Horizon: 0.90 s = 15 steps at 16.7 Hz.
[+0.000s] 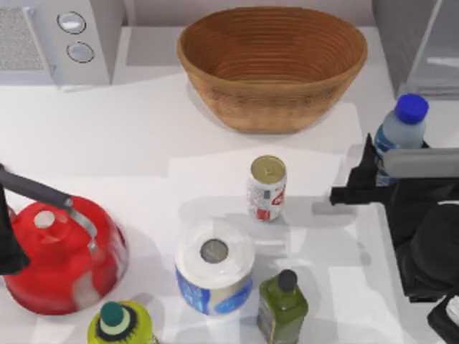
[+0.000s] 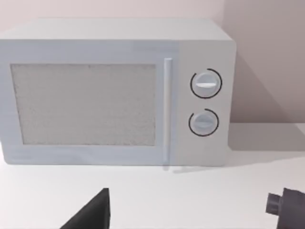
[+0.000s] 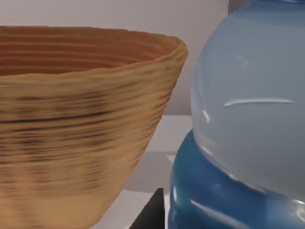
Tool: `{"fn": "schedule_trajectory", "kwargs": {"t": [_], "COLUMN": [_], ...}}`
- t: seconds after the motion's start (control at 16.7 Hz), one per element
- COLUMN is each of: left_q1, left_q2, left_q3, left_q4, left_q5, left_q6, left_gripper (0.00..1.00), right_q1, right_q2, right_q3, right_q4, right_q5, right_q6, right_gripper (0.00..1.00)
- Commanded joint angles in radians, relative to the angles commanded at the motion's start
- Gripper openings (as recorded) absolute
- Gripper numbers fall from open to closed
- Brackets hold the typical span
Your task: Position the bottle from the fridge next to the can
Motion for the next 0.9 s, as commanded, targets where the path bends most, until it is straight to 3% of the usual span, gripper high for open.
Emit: {"fn": "schedule_trajectory", "kwargs": {"t": [0.48,0.9], "left_q1": [0.0,0.0], "left_q2": [0.0,0.0], "left_q3": [0.0,0.0], "left_q4": [0.0,0.0], "left_q5": [0.0,0.0], "left_q6": [0.0,0.0], "left_gripper": [1.0,1.0], "right_q1": [0.0,0.0], "right_q2": [0.0,0.0], "right_q3": [0.0,0.0], "right_q4": [0.0,0.0], "right_q5": [0.0,0.0], "right_q6": [0.0,0.0], "right_gripper": [0.0,0.53]}}
